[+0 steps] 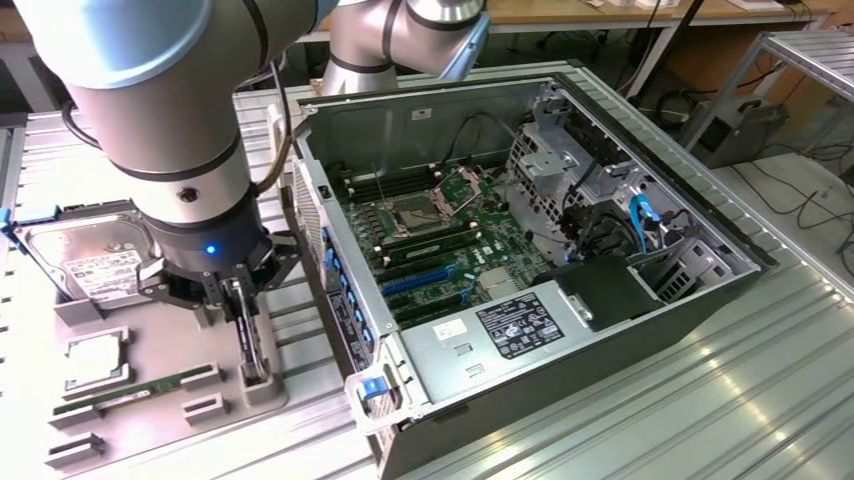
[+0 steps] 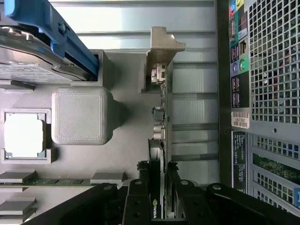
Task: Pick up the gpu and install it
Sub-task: 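Pick up the gpu and move the gpu toward the slot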
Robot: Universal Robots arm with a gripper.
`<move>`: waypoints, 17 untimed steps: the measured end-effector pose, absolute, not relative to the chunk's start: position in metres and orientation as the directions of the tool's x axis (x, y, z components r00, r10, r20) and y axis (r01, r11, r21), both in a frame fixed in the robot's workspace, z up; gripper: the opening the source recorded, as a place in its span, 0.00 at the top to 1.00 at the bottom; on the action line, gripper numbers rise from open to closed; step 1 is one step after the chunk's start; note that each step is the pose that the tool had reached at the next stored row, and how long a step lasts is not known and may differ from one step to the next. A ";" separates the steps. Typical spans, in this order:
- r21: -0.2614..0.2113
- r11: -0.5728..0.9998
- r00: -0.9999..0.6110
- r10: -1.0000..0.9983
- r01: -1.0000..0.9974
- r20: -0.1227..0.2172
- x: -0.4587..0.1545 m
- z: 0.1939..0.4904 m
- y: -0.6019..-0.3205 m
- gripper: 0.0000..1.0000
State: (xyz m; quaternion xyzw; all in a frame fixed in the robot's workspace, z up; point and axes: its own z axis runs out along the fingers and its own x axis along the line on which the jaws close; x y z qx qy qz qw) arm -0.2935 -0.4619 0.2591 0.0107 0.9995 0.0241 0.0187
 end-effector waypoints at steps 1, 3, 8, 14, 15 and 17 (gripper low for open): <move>0.049 0.999 -0.999 0.016 0.014 -0.036 -0.292 0.260 -0.462 0.74; 0.049 0.999 -0.999 0.002 0.000 -0.036 -0.291 0.262 -0.462 0.74; 0.049 0.999 -0.999 -0.016 -0.018 -0.035 -0.290 0.267 -0.464 0.74; 0.049 0.999 -0.999 -0.017 -0.018 -0.034 -0.289 0.283 -0.465 0.74; 0.049 0.999 -0.999 -0.017 -0.018 -0.034 -0.288 0.287 -0.465 0.74; 0.049 0.999 -0.999 -0.017 -0.018 -0.033 -0.287 0.298 -0.465 0.74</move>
